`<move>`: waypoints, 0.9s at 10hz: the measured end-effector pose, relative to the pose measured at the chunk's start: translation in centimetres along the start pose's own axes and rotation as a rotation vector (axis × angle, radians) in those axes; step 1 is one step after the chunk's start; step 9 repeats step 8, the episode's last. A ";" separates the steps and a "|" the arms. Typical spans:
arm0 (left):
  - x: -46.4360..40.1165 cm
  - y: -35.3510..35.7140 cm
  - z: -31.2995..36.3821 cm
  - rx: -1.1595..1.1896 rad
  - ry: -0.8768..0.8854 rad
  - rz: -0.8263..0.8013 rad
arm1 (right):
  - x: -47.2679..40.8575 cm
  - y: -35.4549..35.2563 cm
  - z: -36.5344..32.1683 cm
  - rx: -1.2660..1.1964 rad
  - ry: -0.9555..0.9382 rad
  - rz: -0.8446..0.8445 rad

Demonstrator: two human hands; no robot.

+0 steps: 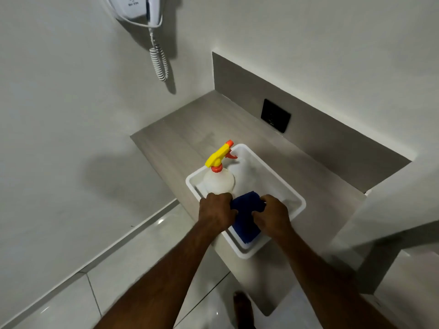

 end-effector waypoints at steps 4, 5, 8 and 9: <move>2.7 1.8 -1.3 -0.303 0.112 0.210 | -0.3 2.3 0.0 0.641 -0.156 -0.328; 4.0 -2.7 -2.4 -0.253 0.191 0.319 | -0.1 0.3 -4.6 0.793 -0.338 -0.130; 9.0 -31.4 -9.0 -0.292 0.249 1.113 | 5.0 -9.1 -38.4 0.610 -1.115 0.603; 9.0 -31.4 -9.0 -0.292 0.249 1.113 | 5.0 -9.1 -38.4 0.610 -1.115 0.603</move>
Point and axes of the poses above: each hand's wrist, its own x-axis away from the middle knuckle, its own y-axis out of the palm, z = x × y, the point moved 8 cm from there along -x, towards the middle knuckle, and after that the axes turned 15 degrees about -y, right-handed, at the moved point
